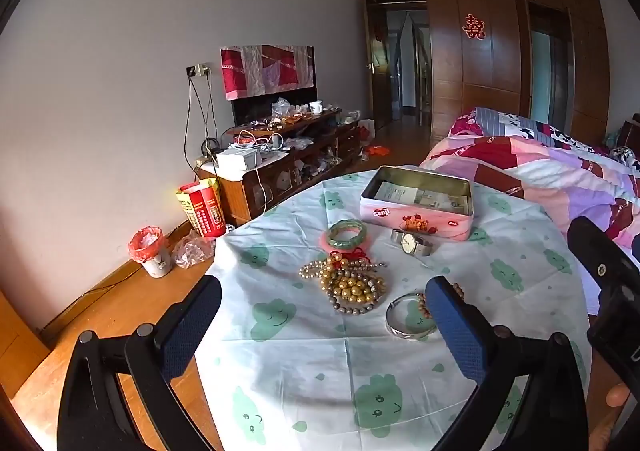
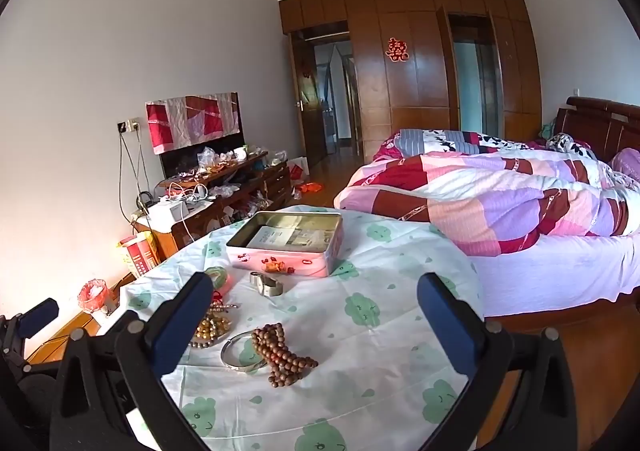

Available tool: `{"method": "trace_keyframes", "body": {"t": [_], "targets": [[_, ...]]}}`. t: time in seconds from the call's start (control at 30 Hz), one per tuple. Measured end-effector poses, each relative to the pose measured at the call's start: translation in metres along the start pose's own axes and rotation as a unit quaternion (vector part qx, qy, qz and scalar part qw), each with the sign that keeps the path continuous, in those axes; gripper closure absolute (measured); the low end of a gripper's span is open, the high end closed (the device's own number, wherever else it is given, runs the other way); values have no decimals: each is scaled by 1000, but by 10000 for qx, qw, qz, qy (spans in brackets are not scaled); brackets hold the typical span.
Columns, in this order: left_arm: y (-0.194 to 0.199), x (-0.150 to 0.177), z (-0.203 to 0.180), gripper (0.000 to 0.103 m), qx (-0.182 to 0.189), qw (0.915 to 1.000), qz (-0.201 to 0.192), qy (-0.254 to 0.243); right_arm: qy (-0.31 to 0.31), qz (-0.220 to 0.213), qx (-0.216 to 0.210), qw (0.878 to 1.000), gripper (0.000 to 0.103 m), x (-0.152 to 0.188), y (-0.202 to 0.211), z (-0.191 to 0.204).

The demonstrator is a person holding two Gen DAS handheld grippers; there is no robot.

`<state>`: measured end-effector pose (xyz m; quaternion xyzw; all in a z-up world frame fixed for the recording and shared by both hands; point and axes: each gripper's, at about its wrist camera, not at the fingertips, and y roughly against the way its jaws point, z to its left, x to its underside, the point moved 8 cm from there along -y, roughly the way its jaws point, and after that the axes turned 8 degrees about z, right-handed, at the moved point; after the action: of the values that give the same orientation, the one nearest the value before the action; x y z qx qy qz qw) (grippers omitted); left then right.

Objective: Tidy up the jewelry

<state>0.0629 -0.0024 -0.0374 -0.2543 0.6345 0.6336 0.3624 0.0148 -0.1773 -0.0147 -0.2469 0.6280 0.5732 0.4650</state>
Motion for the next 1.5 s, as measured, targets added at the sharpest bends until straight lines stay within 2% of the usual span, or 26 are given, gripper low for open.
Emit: {"method": "trace_keyframes", "body": {"t": [0.27,0.43,1.5], "targets": [[-4,3,2,1,40,10000,80,25,-143,90,24,9999,0,-3,-15,-4],[-9,6,4,1,20,9999,149,29,-72,101,52,9999,0,2,-8,2],[-3,4,0,1,-1,9999,100,69,-90,114,26,9999,0,4,-11,4]]}}
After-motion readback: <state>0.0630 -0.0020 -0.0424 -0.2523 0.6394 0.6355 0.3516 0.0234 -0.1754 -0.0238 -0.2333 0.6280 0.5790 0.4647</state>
